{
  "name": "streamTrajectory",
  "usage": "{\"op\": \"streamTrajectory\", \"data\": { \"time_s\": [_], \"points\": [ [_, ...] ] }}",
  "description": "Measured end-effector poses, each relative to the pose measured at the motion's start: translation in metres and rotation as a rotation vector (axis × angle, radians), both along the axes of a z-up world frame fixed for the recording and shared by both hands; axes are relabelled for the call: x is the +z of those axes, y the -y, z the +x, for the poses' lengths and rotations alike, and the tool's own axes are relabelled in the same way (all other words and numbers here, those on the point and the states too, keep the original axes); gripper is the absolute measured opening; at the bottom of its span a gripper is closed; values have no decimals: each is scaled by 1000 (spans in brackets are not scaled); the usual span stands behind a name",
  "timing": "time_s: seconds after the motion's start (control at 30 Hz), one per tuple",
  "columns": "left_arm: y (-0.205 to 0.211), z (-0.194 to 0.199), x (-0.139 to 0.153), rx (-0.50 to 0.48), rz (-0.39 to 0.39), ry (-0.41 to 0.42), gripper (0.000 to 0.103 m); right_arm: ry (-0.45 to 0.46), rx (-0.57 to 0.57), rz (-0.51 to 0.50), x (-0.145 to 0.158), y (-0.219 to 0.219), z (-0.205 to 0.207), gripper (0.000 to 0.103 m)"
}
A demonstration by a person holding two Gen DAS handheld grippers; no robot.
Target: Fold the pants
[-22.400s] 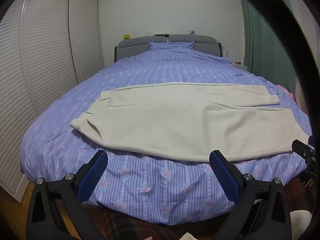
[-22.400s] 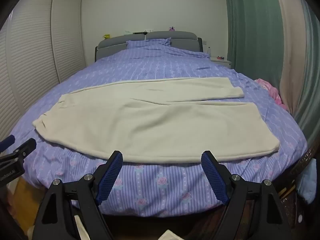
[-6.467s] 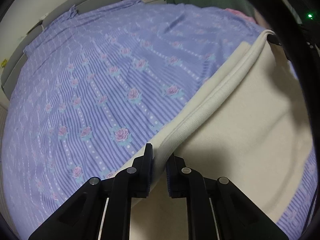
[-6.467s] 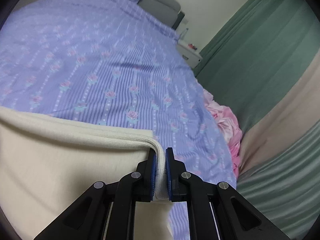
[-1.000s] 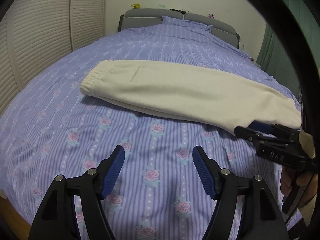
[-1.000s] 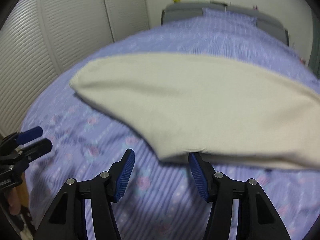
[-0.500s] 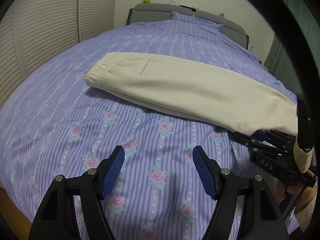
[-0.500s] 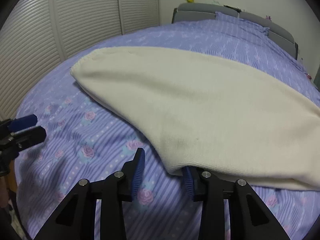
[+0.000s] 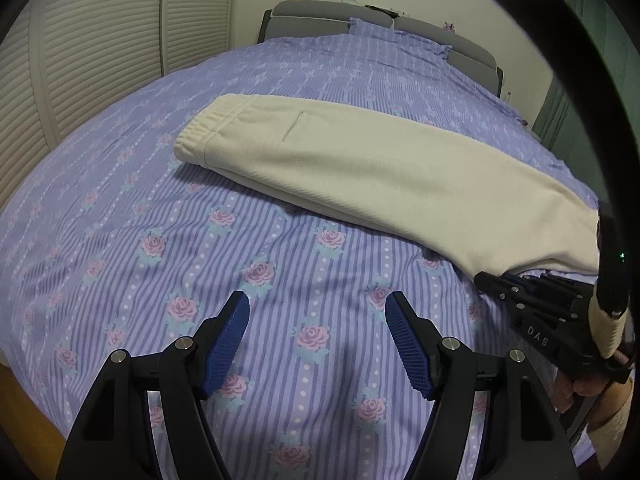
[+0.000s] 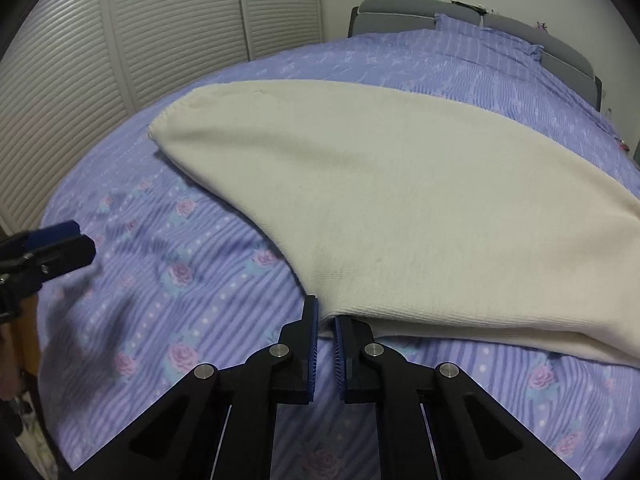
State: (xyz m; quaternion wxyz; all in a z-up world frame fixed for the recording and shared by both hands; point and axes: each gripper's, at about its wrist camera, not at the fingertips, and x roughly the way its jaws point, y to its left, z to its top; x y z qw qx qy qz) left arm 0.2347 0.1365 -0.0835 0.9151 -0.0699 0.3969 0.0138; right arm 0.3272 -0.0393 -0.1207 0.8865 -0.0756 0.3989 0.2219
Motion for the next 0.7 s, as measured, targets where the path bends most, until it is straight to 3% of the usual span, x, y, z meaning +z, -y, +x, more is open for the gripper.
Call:
{"op": "streamTrajectory", "data": {
  "time_s": [0.2, 0.27, 0.47, 0.57, 0.7],
  "points": [
    [10, 7, -3, -1, 56, -21, 70, 27, -1, -33, 5, -3, -3, 10],
    [13, 8, -1, 4, 72, -22, 70, 14, -35, -29, 10, 0, -6, 15],
    [28, -3, 13, -10, 86, -5, 70, 26, 4, 30, 35, 12, -47, 19],
    [43, -12, 26, -28, 97, 24, 70, 52, 0, 64, 52, 27, -68, 31],
    [74, -25, 46, -81, 95, 70, 73, 113, -49, 93, 76, 66, -95, 32]
  ]
}}
